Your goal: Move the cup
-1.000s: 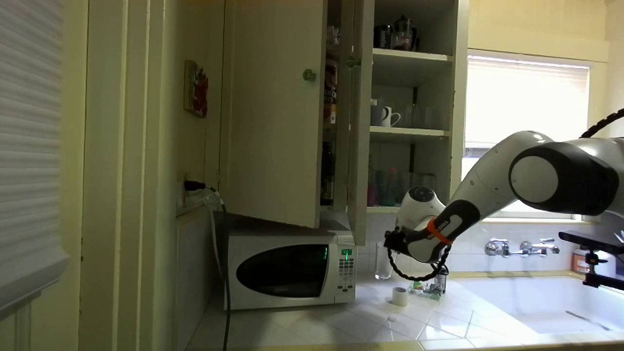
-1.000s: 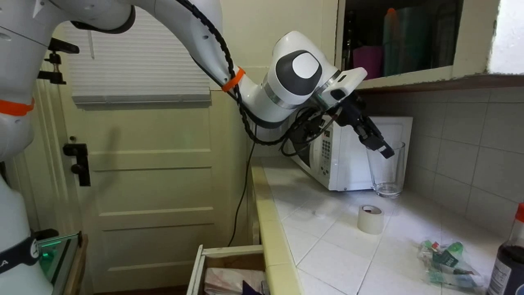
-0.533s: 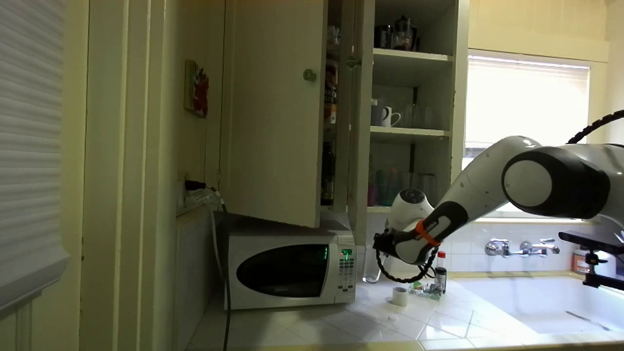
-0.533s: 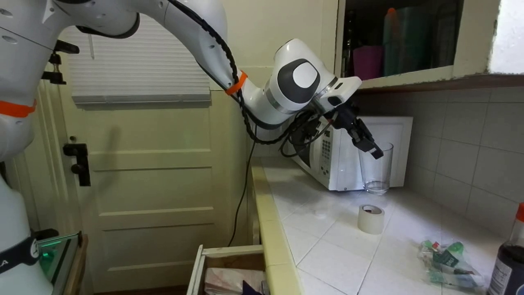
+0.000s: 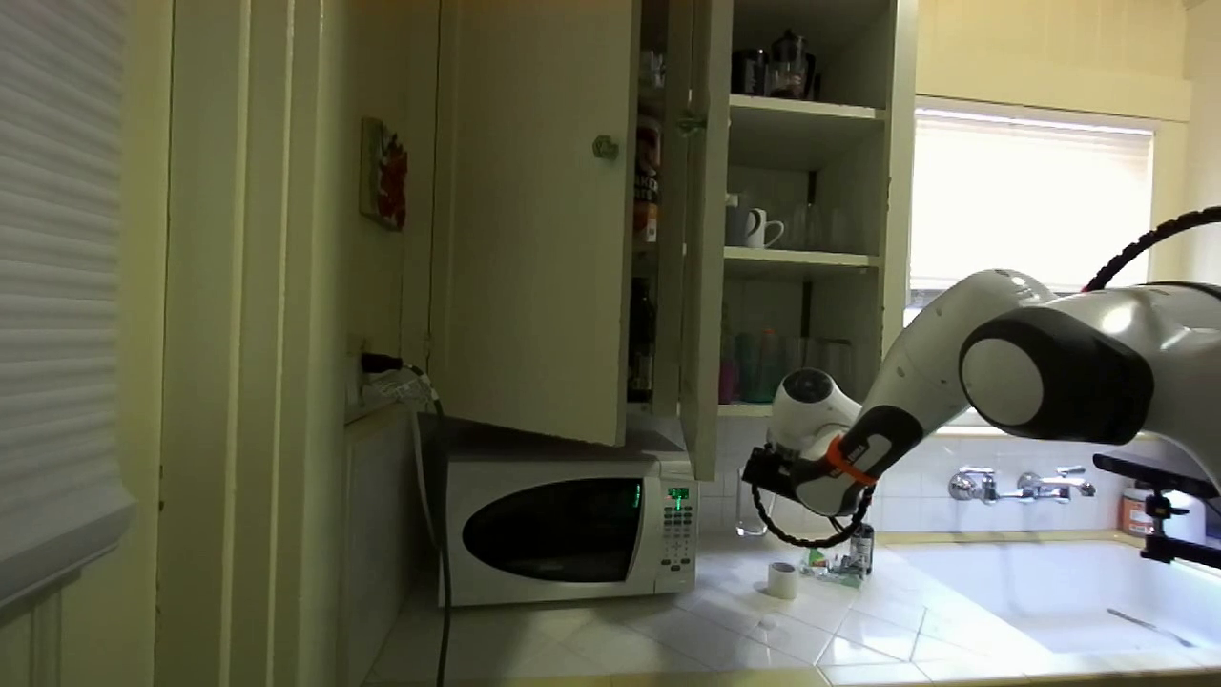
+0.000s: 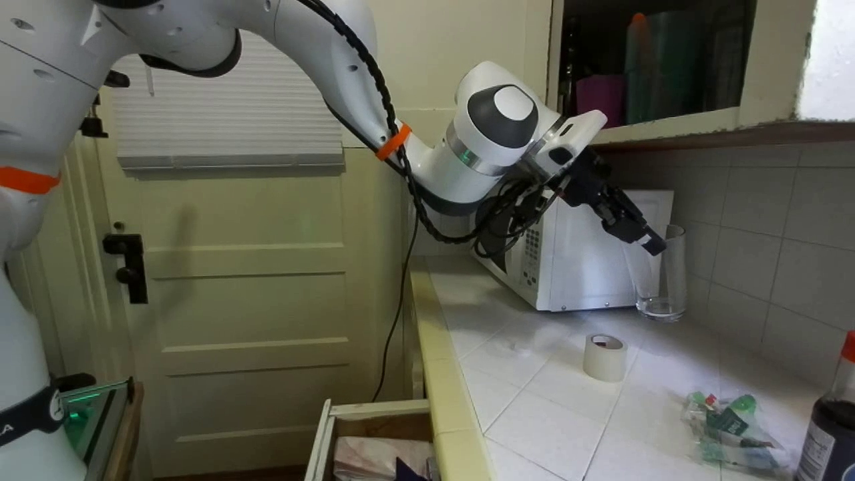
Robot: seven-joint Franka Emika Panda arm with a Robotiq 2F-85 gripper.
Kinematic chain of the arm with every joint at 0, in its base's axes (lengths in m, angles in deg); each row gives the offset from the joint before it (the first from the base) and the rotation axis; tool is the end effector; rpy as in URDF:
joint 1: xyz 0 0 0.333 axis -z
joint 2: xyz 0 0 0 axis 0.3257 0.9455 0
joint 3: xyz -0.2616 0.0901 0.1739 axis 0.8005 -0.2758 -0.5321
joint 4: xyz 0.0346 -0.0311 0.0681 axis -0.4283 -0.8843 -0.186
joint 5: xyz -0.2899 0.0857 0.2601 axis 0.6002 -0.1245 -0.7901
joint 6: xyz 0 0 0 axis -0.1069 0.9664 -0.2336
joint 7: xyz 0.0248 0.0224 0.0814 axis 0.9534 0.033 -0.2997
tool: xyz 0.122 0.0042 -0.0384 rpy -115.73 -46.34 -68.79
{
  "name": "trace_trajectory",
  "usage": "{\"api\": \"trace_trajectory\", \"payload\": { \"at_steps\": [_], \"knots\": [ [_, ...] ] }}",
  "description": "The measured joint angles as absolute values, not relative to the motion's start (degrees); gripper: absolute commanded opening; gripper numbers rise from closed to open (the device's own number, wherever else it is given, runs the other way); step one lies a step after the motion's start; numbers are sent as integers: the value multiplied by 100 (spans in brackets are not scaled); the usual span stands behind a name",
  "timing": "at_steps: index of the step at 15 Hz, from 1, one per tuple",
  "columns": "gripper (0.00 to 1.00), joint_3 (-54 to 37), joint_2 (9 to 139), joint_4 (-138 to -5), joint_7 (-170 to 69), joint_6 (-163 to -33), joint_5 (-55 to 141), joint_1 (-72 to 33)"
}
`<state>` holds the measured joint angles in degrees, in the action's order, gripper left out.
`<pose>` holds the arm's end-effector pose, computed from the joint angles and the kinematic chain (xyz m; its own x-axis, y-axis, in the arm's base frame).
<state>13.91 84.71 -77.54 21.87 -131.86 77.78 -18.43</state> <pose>0.6849 -0.2557 0.4093 0.2094 -0.6382 0.7409 -0.7991 -0.5484 -0.2465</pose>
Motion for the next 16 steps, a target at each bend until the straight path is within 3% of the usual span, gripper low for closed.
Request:
{"api": "trace_trajectory", "payload": {
  "at_steps": [13, 14, 16],
  "knots": [
    [2, 1597, 9142, -7346, 2438, -12978, 7542, -2105],
    [7, 1569, 9150, -7318, 2433, -12973, 7453, -2068],
    [7, 1407, 9148, -7227, 2294, -12929, 7236, -1927]
  ]
}}
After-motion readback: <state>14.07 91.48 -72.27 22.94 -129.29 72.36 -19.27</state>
